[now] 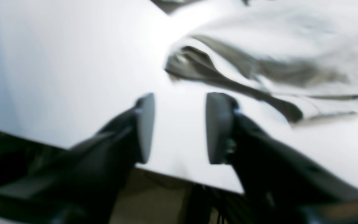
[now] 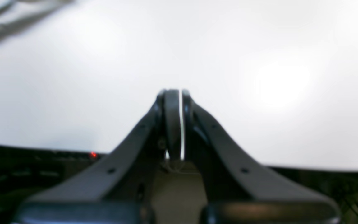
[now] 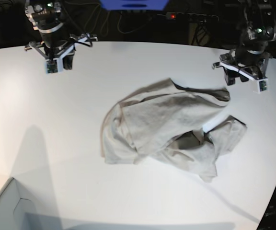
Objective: Layout the t-shirt on the table in an organized manner, then fold the t-shirt properly
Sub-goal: 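Reach the right gripper to the crumpled grey t-shirt and grasp it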
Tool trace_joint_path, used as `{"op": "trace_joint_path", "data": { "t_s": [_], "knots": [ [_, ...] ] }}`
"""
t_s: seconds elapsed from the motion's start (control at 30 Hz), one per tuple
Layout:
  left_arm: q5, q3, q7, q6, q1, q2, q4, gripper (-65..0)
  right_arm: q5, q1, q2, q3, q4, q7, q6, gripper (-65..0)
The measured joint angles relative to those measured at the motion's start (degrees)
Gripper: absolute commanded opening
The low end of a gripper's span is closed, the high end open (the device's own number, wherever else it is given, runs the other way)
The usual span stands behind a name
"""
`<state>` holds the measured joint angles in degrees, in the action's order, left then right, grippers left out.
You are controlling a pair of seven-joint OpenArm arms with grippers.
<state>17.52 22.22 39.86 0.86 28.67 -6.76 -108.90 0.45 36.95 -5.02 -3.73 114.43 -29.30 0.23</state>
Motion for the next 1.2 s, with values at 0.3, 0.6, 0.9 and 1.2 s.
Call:
{"op": "trace_joint_path", "data": {
  "t_s": [0.3,0.6,0.9,1.2],
  "knots": [
    [-0.5,0.9,0.7,-0.5,-3.8,-1.1,0.4,-35.1,-0.2,-14.8,0.5,-19.2,-0.4,-17.9,0.0,-39.8],
    [-0.7,8.0,0.0,-0.5,-4.5,-6.0,8.7,-35.1,-0.6,-23.3,8.0,-21.7,-15.1,-16.7,-0.1,-29.8],
    [-0.6,16.7,0.5,-0.5,-6.4,-5.9,13.8,-35.1,-0.4,-29.6,9.1,-28.4,-30.9,-2.5,-0.1,-29.8],
    [-0.7,16.9,0.5,-0.4,-6.5,-5.6,13.9,-35.1,-0.5,-35.7,8.9,-28.3,-43.0,2.6,-0.2,-29.8]
  ]
}}
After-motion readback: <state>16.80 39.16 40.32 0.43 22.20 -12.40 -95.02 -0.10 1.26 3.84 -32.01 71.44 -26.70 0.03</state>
